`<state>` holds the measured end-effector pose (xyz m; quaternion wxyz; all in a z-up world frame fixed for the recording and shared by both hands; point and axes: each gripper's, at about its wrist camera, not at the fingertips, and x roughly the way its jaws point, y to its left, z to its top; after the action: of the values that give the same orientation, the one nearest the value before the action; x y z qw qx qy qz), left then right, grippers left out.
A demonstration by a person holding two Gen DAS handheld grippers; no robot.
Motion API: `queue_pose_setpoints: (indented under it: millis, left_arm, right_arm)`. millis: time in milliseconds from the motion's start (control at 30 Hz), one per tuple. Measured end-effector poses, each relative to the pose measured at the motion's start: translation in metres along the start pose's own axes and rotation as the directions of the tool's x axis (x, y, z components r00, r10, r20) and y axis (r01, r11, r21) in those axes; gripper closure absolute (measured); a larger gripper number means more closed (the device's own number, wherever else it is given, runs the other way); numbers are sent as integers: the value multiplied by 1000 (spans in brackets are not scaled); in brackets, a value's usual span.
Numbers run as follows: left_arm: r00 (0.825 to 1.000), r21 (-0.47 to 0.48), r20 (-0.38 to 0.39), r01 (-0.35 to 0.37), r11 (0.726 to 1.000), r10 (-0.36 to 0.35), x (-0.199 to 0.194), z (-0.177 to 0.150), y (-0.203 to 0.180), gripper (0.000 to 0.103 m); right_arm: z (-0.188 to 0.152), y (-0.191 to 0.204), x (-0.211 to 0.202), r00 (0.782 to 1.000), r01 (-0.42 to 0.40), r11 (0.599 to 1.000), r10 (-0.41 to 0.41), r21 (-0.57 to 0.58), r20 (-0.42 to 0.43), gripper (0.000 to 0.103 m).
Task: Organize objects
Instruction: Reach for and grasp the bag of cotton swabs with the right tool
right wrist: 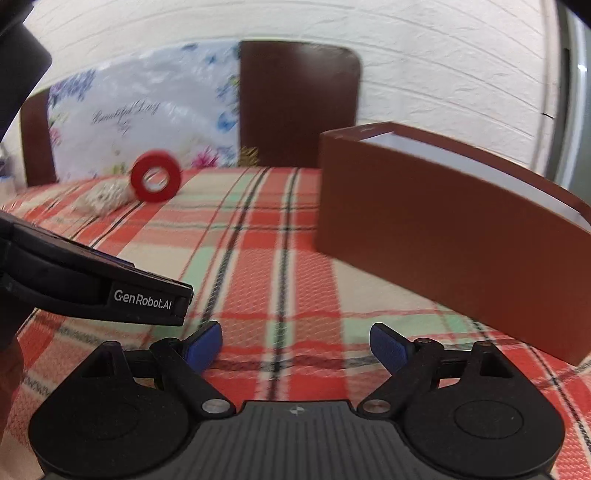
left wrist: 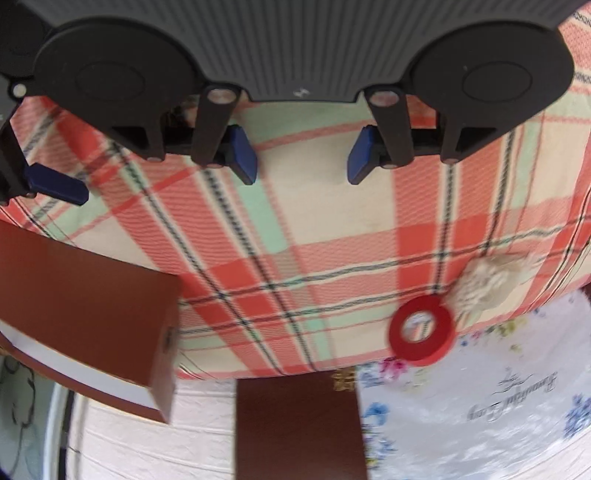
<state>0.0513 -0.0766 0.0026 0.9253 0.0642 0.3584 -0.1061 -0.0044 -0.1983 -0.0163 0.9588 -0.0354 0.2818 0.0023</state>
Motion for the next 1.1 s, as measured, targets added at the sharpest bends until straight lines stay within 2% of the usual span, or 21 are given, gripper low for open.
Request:
queue_pose_setpoints:
  millis: [233,600,733,1100]
  left_arm:
    - [997,-43,29,-68,997,70,-3,-12,42,39]
    - [985,-130,49,-159,979,167,-5,-23,109,26]
    - [980,-157,54,-179,971,190,-3,-25,128,20]
    - [971,-206,62,-215,955,232,5,-23,171,11]
  right_arm:
    - [9,37,11,997,-79,995,77,-57,-23,16]
    - [28,92,32,987,-163,981,161,-103,-27,14]
    - [36,105,44,977,-214,972,211,-100,-38,8]
    - [54,134,64,969,-246,959,242,-137,-46,6]
